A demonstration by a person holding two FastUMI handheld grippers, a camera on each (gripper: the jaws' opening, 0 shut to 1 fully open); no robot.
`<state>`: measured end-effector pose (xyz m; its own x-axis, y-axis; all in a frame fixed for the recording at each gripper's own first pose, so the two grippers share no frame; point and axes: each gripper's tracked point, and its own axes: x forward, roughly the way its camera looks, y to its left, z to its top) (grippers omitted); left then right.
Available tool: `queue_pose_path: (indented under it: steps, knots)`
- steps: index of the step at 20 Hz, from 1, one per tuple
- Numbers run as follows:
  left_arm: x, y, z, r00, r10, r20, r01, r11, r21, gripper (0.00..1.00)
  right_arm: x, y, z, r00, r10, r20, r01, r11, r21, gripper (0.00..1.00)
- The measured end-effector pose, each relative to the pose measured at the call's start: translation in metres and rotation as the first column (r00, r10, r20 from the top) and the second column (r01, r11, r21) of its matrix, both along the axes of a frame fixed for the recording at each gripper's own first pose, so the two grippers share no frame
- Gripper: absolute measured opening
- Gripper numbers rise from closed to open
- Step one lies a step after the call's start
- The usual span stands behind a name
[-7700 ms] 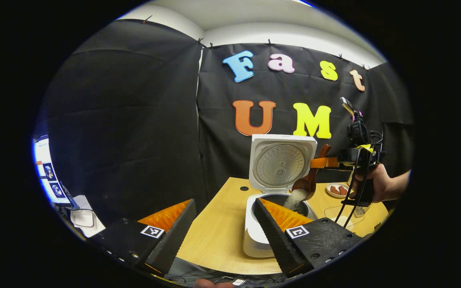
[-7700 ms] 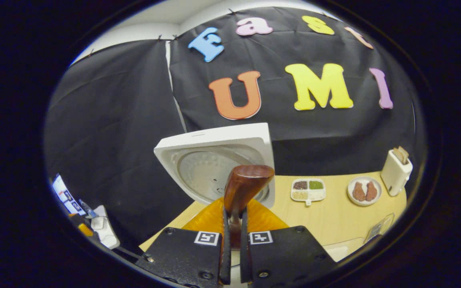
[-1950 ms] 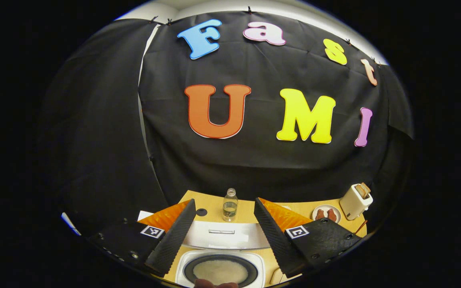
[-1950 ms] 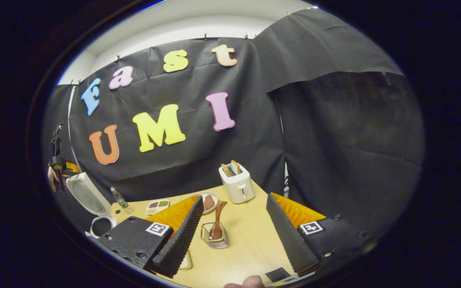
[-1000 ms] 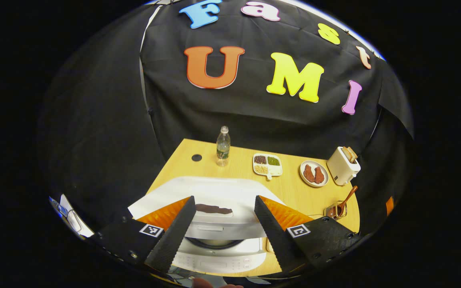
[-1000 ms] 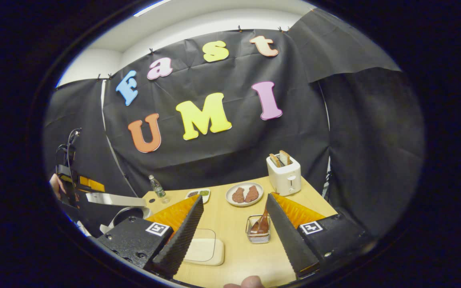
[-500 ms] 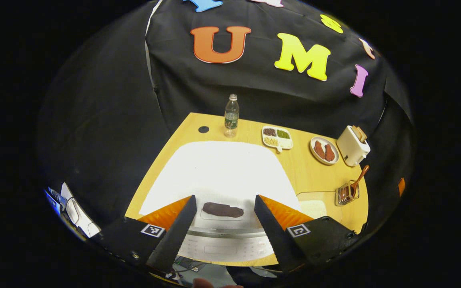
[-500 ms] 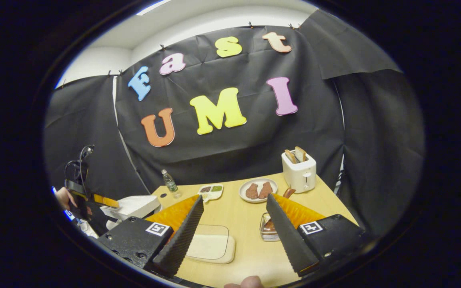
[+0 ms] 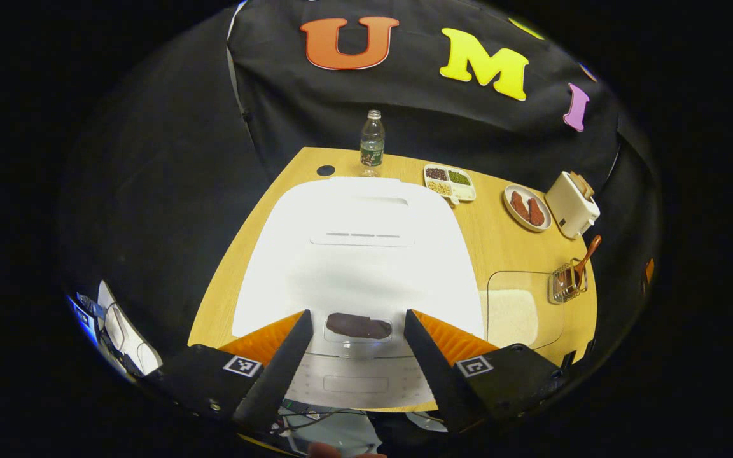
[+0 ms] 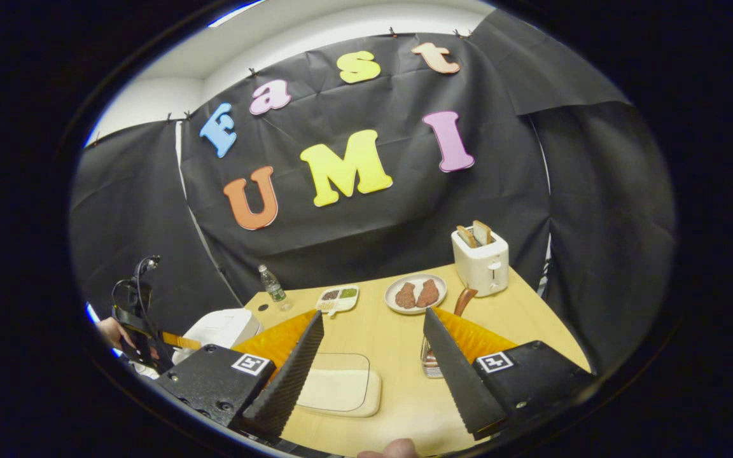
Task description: Close the left gripper, press the button to open the rice cooker; take a wooden spoon from the chopstick holder with the right hand, scoop a spoonful of rice and pour it into the rice cooker, then put the wooden spoon back into the chopstick holder.
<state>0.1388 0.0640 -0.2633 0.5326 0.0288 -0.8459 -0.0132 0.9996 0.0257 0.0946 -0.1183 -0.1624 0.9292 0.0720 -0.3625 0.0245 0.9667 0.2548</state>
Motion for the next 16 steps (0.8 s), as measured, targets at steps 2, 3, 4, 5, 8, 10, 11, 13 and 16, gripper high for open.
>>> queue_pose_path:
  steps: [2, 3, 4, 5, 8, 10, 11, 13, 16]
  knots:
    - [-0.006, 0.001, -0.001, 0.999, 0.032, -0.032, -0.032, 0.999, -0.008, 0.97, 0.004, 0.002, -0.006, 1.0, 0.004, -0.011, -0.004, 1.0, 0.016, 1.0]
    - [-0.001, 0.001, 0.002, 0.999, 0.042, -0.01, -0.042, 0.999, -0.009, 0.98, 0.005, 0.004, -0.008, 1.0, 0.009, -0.019, -0.009, 1.0, 0.022, 1.0]
    - [-0.007, 0.003, -0.004, 0.999, 0.035, -0.022, -0.035, 0.999, -0.004, 0.98, 0.008, 0.005, -0.009, 1.0, 0.013, -0.019, -0.013, 1.0, 0.026, 1.0]
    - [-0.005, 0.003, -0.004, 1.0, 0.028, 0.0, -0.028, 1.0, -0.001, 0.98, 0.01, 0.006, -0.012, 1.0, 0.017, -0.019, -0.017, 0.999, 0.031, 1.0]
    - [-0.005, 0.002, -0.006, 0.999, 0.015, 0.028, -0.015, 1.0, 0.007, 0.99, 0.018, 0.015, -0.021, 0.998, 0.056, -0.038, -0.054, 0.997, 0.049, 1.0]
    - [-0.004, 0.001, -0.006, 0.999, 0.019, 0.028, -0.019, 1.0, 0.008, 0.99, 0.023, 0.023, -0.025, 0.995, 0.088, -0.045, -0.085, 0.994, 0.068, 1.0]
    - [-0.004, 0.001, -0.007, 0.999, 0.017, 0.036, -0.018, 1.0, 0.008, 1.0, 0.026, 0.026, -0.027, 0.993, 0.108, -0.046, -0.104, 0.992, 0.072, 1.0]
    - [-0.002, 0.002, -0.005, 0.998, 0.014, 0.064, -0.015, 1.0, 0.01, 1.0, 0.03, 0.029, -0.032, 0.987, 0.149, -0.05, -0.146, 0.987, 0.07, 1.0]
    - [0.003, 0.002, -0.005, 0.994, 0.051, 0.099, -0.052, 0.999, 0.015, 1.0, 0.037, 0.029, -0.037, 0.976, 0.207, -0.06, -0.203, 0.976, 0.075, 1.0]
